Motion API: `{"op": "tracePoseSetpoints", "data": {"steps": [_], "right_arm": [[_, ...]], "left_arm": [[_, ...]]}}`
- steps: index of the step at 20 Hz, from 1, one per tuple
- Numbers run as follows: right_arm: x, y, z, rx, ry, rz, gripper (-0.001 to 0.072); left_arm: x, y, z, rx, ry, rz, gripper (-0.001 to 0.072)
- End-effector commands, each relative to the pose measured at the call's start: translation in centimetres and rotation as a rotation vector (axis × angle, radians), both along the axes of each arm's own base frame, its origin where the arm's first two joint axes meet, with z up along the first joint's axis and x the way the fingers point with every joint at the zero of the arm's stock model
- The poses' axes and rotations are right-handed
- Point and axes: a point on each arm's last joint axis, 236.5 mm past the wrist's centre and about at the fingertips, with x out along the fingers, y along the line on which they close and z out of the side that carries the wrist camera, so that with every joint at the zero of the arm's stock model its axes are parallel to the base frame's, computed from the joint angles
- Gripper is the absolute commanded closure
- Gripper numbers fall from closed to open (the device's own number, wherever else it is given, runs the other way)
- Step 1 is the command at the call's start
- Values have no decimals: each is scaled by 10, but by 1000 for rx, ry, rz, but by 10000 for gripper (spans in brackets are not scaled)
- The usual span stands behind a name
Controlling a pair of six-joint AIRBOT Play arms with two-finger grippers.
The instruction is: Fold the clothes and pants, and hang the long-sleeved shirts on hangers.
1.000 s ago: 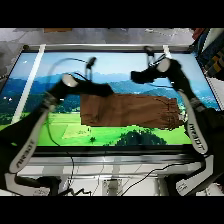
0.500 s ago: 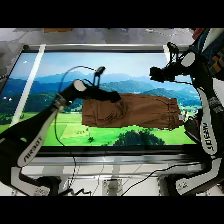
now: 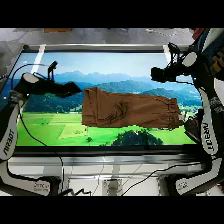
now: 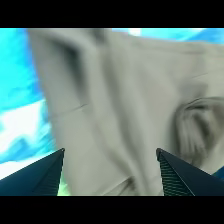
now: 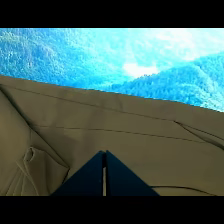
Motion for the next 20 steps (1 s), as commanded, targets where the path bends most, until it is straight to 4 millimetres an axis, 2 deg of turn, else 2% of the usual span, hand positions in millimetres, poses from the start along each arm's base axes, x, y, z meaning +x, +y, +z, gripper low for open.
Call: {"op": "tracePoseSetpoints", "data": {"steps": [1, 6, 8, 9, 12, 13, 14, 15, 16, 17, 20], "right_arm": [[1, 0, 1, 4, -4, -2, 675], [0, 6, 2, 19, -4, 5, 675], [0, 8, 3, 25, -5, 6, 675], [0, 8, 3, 25, -5, 6, 675], [0, 8, 3, 25, -4, 7, 675], [0, 8, 3, 25, -4, 7, 675], [0, 8, 3, 26, -4, 7, 675], [0, 8, 3, 25, -3, 7, 675], [0, 8, 3, 25, -3, 7, 675], [0, 8, 2, 23, -3, 8, 675], [0, 6, 2, 14, -3, 7, 675]], "left_arm": [[-17, 19, -49, -9, 125, -1, 87], [-22, -18, -104, -54, 198, -66, 87], [-25, -30, -119, -53, 222, -82, 87], [-25, -37, -121, -60, 221, -85, 137], [-24, -57, -118, -77, 185, -123, 296], [-26, -63, -118, -75, 185, -135, 306], [-27, -66, -118, -75, 185, -143, 389], [-27, -68, -117, -75, 184, -147, 658], [-26, -68, -114, -74, 175, -147, 693], [-22, -68, -106, -73, 157, -148, 694], [-8, -62, -58, -52, 55, -170, 695]]}}
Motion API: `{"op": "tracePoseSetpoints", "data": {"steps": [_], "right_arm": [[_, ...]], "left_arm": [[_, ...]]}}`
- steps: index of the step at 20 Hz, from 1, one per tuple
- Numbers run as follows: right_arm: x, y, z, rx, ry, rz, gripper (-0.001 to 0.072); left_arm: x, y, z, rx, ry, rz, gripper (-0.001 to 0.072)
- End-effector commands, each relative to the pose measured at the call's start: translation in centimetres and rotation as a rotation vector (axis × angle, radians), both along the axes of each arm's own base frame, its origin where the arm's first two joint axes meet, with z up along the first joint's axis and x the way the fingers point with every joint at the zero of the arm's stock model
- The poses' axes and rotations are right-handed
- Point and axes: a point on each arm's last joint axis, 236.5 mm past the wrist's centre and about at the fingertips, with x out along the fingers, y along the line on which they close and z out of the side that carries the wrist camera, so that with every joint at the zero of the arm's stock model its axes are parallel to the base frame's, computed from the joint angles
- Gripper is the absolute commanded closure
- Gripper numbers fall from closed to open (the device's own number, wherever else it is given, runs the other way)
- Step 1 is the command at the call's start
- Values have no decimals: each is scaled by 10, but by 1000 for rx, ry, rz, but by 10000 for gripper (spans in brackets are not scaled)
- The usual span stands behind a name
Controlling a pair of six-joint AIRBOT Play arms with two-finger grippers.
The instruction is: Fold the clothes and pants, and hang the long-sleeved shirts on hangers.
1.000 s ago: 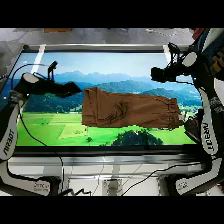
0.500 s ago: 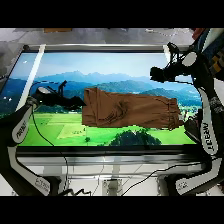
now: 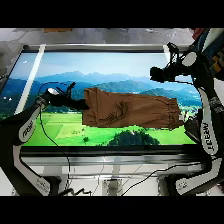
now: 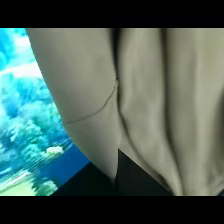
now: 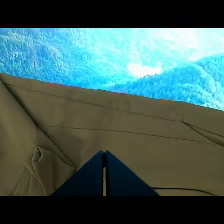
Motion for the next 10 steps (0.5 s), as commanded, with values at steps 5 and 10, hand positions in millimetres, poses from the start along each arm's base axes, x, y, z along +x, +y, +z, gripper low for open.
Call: {"op": "tracePoseSetpoints", "data": {"steps": [5, 10], "right_arm": [[0, -4, -2, -25, -2, -1, 675], [-2, -3, -3, -20, 9, 3, 675]], "left_arm": [[-8, 25, 138, 163, -114, -35, 696], [-41, 81, 209, 537, -147, -20, 696]]}}
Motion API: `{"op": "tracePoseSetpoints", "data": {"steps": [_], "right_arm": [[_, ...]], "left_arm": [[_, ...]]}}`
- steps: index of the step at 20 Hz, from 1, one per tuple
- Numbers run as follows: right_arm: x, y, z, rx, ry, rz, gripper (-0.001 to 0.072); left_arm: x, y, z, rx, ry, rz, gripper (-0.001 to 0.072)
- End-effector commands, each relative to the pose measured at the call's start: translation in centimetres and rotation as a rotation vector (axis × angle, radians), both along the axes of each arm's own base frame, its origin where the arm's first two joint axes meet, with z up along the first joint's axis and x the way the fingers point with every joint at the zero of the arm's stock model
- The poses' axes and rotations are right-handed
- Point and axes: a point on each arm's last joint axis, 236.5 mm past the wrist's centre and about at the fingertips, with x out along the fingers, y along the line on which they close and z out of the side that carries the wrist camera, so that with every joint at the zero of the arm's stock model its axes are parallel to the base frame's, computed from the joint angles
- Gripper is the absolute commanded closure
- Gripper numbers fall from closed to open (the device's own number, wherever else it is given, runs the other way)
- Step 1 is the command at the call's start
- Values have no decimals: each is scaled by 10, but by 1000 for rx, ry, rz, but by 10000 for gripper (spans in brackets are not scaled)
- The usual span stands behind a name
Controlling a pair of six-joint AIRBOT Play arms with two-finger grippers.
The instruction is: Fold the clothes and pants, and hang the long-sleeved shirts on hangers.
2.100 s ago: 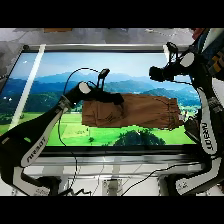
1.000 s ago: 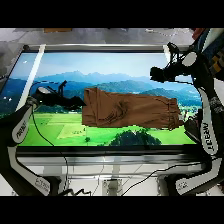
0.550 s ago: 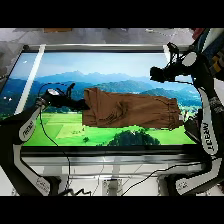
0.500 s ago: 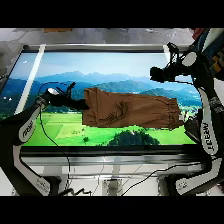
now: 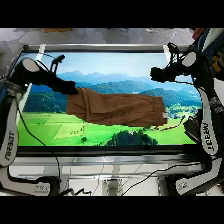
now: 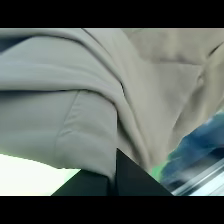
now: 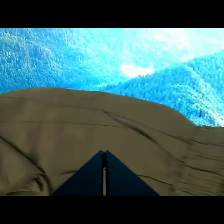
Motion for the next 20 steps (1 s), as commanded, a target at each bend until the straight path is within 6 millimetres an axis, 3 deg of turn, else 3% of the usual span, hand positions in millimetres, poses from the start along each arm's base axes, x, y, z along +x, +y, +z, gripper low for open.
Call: {"op": "tracePoseSetpoints", "data": {"steps": [1, 2, 4, 8, 10, 14, 20], "right_arm": [[-4, 2, -4, 1, 19, 6, 675], [-6, 4, -7, 2, 29, 13, 675], [-9, 14, -14, 3, 44, 30, 675], [-18, 60, -34, 1, 51, 104, 675], [-26, 90, -44, 0, 47, 152, 675], [-49, 145, -57, -23, 52, 295, 675], [-64, 212, -68, -10, 1, 402, 675]], "left_arm": [[-17, 53, 51, 311, -74, 80, 695], [-16, 58, 63, 365, -116, 83, 696], [-15, 49, 81, 405, -181, 63, 696], [-23, 4, 92, 417, -252, -92, 695], [-17, 22, 87, 541, -262, -97, 696], [-11, 106, 98, 876, -228, 42, 696], [-14, 106, 104, 876, -242, 46, 696]]}}
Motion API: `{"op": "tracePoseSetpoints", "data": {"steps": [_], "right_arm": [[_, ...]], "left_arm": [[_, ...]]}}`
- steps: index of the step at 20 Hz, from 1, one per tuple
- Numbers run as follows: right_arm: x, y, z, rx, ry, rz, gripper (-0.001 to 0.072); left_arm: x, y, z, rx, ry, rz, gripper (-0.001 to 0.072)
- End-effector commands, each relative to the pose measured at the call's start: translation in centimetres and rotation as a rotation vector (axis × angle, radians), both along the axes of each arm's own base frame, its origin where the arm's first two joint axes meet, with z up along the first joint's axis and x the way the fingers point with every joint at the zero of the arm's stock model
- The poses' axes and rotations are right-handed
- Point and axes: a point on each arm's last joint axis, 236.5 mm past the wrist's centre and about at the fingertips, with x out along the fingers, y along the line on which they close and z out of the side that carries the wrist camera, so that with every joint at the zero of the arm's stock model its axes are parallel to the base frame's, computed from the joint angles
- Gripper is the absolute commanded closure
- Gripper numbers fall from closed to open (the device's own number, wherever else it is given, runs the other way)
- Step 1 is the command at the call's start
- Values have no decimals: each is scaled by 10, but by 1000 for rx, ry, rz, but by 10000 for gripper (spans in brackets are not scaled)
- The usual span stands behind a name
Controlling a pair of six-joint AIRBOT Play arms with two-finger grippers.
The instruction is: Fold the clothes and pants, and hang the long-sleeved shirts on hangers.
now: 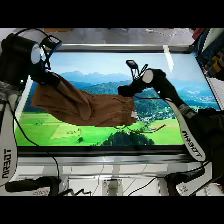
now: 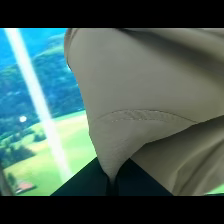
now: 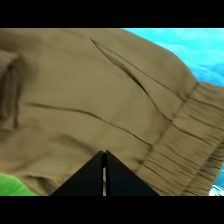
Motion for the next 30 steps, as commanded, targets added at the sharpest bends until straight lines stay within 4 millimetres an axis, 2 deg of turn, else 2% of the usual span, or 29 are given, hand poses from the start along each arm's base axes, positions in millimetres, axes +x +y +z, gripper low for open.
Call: {"op": "tracePoseSetpoints", "data": {"steps": [1, 3, 5, 8, 10, 12, 14, 16, 18, 21, 22, 23, 24, 26, 28, 30], "right_arm": [[-13, 45, -9, 30, -14, 67, 675], [-28, 68, -17, 38, 5, 108, 676], [-37, 86, -21, 43, 4, 139, 676], [-41, 129, -16, 143, -38, 142, 676], [-43, 162, -9, 254, -49, 111, 677], [-42, 194, -3, 367, -63, 60, 677], [-35, 216, 0, 443, -101, 0, 678], [-26, 230, -4, 509, -100, -103, 678], [-14, 241, -4, 575, -101, -192, 679], [3, 257, 1, 628, -109, -218, 679], [8, 261, 3, 639, -115, -215, 679], [9, 266, 4, 645, -114, -206, 680], [9, 269, 5, 641, -108, -192, 679], [8, 261, -5, 564, -122, -142, 678], [8, 234, -30, 425, -87, -87, 676], [13, 185, -56, 260, -30, -55, 676]], "left_arm": [[-1, 10, 5, 43, -9, 19, 696], [0, 20, 1, 40, 3, 42, 696], [-8, 26, -14, -14, 63, 69, 697], [-14, -1, -25, -192, 106, 26, 696], [-14, -25, -22, -327, 107, -43, 697], [-14, -41, -13, -508, 96, -86, 698], [-16, -55, 8, -752, 84, -104, 698], [-15, -62, 42, -970, 28, -130, 697], [-13, -63, 76, -1111, -55, -156, 696], [-27, -84, 125, -1322, -91, -264, 695], [-30, -88, 133, -1353, -95, -292, 695], [-30, -87, 131, -1345, -94, -287, 695], [-27, -84, 125, -1321, -93, -270, 694], [-20, -68, 104, -1223, -92, -208, 693], [-16, -43, 77, -1086, -73, -128, 693], [-19, -21, 49, -967, -23, -58, 693]]}}
